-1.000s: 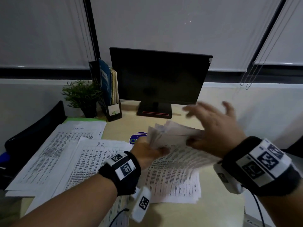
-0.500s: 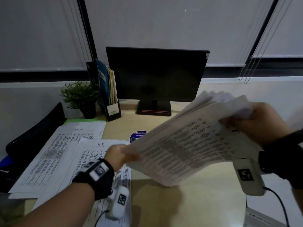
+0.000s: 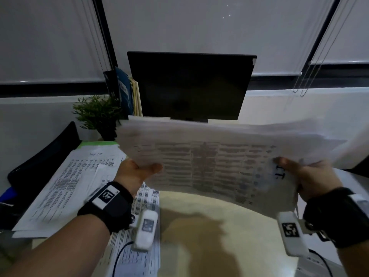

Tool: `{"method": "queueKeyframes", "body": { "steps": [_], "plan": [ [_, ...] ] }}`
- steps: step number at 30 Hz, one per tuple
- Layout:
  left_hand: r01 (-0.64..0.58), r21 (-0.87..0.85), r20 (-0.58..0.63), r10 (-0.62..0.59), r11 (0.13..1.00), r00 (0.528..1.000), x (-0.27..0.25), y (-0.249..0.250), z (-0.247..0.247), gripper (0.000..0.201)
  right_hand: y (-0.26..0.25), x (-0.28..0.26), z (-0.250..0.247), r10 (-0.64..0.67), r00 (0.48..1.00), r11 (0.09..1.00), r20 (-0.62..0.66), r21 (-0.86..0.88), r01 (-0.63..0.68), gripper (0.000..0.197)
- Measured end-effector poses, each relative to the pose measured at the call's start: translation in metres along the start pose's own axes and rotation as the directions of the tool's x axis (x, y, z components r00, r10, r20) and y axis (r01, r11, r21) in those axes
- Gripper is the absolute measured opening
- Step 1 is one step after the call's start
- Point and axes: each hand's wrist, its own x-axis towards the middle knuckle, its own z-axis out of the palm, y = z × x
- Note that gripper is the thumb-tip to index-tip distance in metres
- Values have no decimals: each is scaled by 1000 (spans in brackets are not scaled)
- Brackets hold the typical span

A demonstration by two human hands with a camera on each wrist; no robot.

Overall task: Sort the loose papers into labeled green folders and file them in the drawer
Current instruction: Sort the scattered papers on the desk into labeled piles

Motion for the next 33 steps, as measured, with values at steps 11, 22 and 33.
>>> {"method": "queueKeyframes", "body": {
  "steps": [11,22,33],
  "plan": [
    [187,108,-80,-179,976,981,-19,-48,22,19,70,-25,7,304,939,880,-164,-329,-342,30],
    [-65,17,-10,65,998,998,-30,7,52,20,14,-16,28,-48,914,995,-403,-95,10,31],
    [54,-6,-91,-54,999,994,-10,-14,50,25,68,-21,6,-10,933,980,-361,-187,-62,60]
  ]
}}
